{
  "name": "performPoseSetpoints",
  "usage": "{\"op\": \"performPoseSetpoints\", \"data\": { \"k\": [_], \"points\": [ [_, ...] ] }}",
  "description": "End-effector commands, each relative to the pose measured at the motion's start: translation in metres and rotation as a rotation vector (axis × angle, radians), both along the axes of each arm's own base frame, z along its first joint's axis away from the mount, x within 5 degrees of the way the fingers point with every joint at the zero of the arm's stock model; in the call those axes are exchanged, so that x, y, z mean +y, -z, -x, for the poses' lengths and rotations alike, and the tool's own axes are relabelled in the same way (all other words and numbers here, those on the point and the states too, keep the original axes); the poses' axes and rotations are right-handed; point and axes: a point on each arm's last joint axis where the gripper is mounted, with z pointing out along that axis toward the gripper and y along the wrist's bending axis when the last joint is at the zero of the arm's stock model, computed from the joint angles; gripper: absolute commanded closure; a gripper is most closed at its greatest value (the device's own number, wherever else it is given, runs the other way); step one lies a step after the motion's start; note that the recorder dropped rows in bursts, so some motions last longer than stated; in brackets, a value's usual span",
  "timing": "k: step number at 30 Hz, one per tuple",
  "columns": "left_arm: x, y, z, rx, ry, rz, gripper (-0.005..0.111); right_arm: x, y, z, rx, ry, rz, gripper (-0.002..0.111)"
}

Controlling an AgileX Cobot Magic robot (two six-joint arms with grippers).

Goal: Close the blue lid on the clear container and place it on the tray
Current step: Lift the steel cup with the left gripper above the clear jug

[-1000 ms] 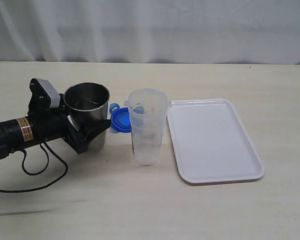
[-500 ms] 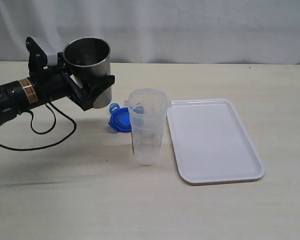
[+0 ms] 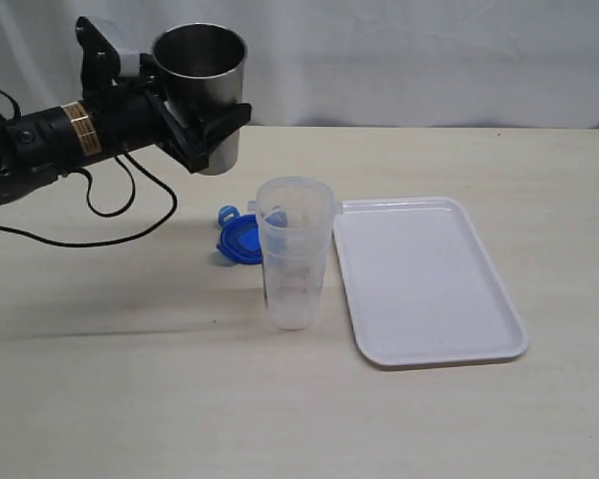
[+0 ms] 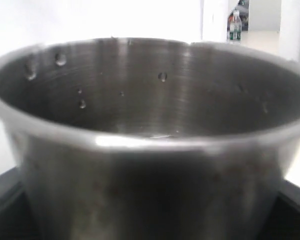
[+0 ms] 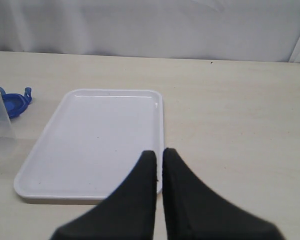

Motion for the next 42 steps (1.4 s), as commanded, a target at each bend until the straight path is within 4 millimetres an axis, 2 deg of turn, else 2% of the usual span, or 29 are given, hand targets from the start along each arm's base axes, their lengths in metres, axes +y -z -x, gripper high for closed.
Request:
{"op": "performPoseSetpoints", "data": {
  "k": [1, 9, 17, 25, 42],
  "points": [
    [-0.018, -0.022, -0.001, -0.057, 0.028, 0.033, 0.107, 0.0, 0.0, 0.0, -0.011, -0.003, -0.002, 0.104],
    [-0.024, -0.03, -0.004, -0.099, 0.046, 0.028, 0.107, 0.0, 0.0, 0.0, -0.011, -0.003, -0.002, 0.104],
    [-0.027, -0.024, 0.002, -0.15, 0.123, -0.068, 0.107, 0.0, 0.0, 0.0, -0.011, -0.003, -0.002, 0.104],
    [-0.03, -0.02, 0.006, -0.286, 0.191, -0.205, 0.107, 0.0, 0.0, 0.0, -0.011, -0.003, -0.002, 0.104],
    [-0.028, -0.016, 0.004, -0.454, 0.184, -0.372, 0.107, 0.0, 0.0, 0.0, -0.011, -0.003, -0.002, 0.104]
  ]
}}
